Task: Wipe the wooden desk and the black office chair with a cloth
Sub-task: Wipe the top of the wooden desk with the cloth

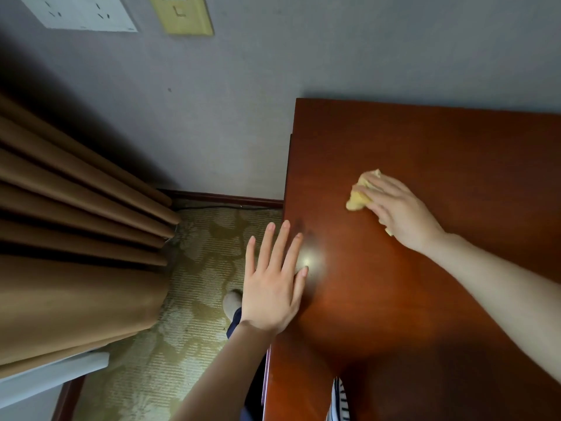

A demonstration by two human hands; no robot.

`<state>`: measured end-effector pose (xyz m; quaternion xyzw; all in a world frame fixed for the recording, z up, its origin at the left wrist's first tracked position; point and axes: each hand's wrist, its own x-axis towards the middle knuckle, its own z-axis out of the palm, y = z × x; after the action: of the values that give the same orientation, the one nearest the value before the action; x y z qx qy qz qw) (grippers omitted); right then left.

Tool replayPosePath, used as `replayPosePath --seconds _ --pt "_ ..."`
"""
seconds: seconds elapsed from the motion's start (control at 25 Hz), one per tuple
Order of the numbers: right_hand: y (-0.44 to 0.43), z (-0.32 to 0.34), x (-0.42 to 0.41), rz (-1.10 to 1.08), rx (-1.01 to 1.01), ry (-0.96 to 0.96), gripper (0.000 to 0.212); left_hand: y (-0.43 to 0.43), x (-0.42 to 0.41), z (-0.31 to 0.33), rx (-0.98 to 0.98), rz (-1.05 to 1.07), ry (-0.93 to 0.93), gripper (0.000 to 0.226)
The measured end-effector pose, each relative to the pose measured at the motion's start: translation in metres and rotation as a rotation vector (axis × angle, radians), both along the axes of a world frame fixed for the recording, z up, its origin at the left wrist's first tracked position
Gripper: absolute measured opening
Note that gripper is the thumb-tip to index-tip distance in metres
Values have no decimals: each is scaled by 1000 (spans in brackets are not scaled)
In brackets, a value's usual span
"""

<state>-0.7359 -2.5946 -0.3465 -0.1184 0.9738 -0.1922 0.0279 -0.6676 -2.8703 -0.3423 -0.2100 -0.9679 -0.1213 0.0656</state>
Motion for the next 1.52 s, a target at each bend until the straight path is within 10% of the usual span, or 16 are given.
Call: replayPosePath --seconds 0.2,0.72,1.28,1.52 --pt "-71 -1 -71 -353 -90 46 37 1 -26 6 5 70 -37 51" --pt "-43 8 57 399 13 164 24 41 -78 2 128 175 -138 57" --pt "95 -7 -56 -898 4 190 35 77 -129 -22 96 222 -266 61" --pt "61 -10 -128 -944 77 188 34 79 -132 -22 141 228 -254 70"
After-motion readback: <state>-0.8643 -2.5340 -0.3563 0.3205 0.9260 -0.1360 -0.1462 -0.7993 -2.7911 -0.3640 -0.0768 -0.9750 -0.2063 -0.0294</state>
